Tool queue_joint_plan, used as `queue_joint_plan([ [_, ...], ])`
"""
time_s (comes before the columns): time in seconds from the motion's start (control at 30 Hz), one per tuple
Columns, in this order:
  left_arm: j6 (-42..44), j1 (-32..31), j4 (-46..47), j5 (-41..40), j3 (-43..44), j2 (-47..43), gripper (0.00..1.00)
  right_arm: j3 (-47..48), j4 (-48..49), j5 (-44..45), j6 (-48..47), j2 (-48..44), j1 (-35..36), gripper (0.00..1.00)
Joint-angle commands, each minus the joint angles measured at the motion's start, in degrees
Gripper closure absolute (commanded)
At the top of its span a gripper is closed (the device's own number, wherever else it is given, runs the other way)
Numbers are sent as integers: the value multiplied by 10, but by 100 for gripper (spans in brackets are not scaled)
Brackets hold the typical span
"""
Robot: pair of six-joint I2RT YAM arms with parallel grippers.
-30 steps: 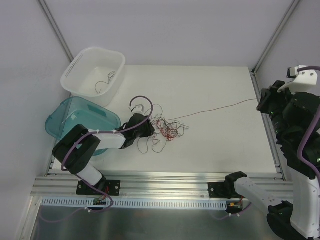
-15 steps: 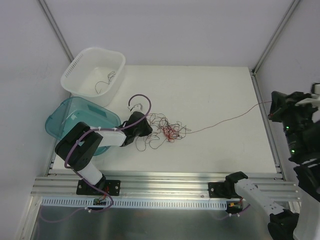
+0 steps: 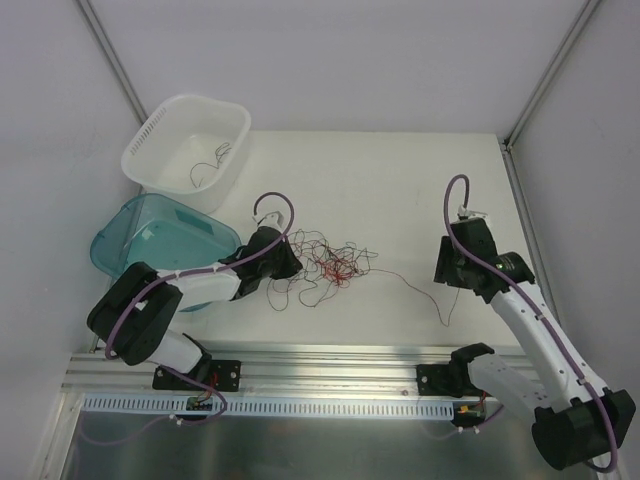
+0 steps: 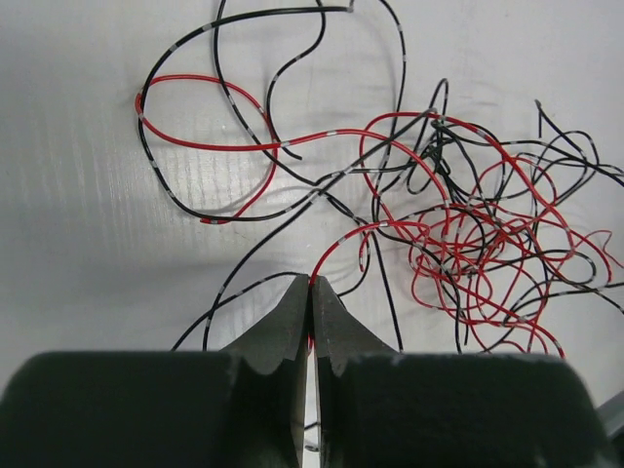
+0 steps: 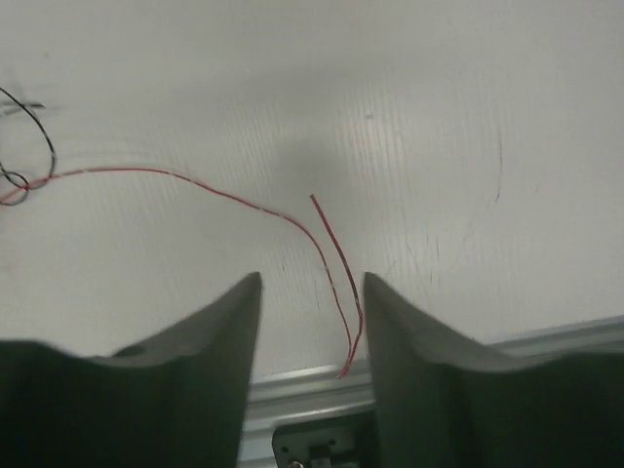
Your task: Untangle the cables
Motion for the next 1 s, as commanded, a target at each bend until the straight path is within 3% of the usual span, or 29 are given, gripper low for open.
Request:
queue_joint_plan([
  [0.0, 19, 0, -13, 19, -11, -39, 100, -18, 8, -27, 44, 5, -1, 43],
  [0.1, 23, -5, -14, 23, -15, -53, 100, -31, 49, -86, 11, -12, 17, 31],
  [0.2, 29, -12, -20, 23, -11, -58, 100, -39, 97, -153, -36, -15, 43, 26],
  [0.27, 34, -15, -27, 23, -5, -59, 100, -37, 121, -214, -57, 3, 54, 25],
  [0.43, 38, -19, -38, 22, 0, -63, 100, -26, 161, -220, -85, 89, 89, 23],
  [0.8, 47, -24, -39, 23, 3, -62, 100, 19, 252, -255, -162, 287, 91, 21],
  [0.97, 49, -25, -39, 23, 7, -58, 100, 35, 272, -338, -174, 349, 96, 24],
])
